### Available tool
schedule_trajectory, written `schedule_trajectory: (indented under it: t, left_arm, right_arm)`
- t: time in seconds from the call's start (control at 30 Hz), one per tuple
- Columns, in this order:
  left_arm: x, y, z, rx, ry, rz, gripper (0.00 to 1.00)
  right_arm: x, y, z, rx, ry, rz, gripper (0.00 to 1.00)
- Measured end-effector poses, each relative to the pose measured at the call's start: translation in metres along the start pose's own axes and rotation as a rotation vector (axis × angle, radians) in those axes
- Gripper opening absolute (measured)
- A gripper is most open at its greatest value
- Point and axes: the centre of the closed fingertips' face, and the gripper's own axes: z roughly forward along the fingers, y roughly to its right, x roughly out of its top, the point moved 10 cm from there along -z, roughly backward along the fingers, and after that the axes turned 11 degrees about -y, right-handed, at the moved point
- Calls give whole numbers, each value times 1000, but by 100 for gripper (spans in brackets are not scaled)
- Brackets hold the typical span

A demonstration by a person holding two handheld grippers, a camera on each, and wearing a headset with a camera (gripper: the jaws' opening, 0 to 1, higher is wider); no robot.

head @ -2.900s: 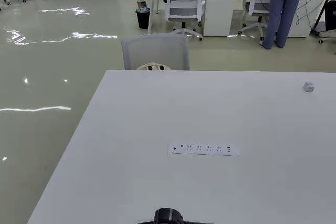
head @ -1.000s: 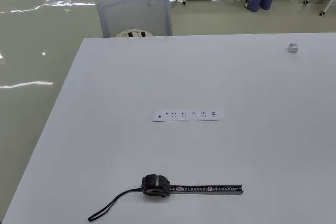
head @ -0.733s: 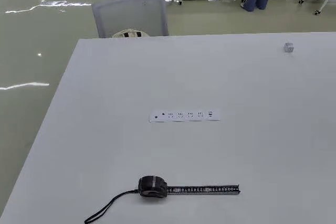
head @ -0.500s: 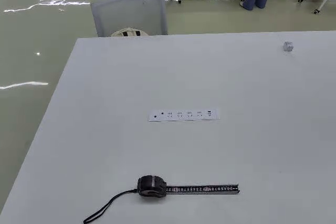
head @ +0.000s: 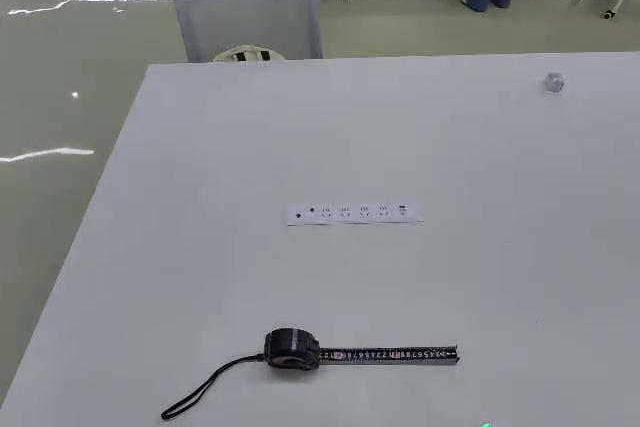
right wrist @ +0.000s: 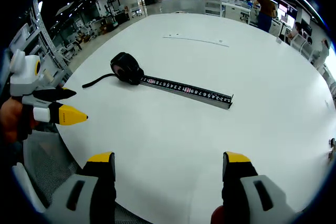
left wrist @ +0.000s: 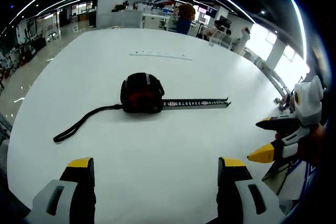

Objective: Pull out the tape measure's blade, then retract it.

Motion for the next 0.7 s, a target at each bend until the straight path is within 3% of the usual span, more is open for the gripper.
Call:
schedule_trajectory:
  t: [0.7]
  left_arm:
    - [18,-3,14,3,1,-19,93]
  right_arm:
    - [17,11,17,2,-23,-23,84]
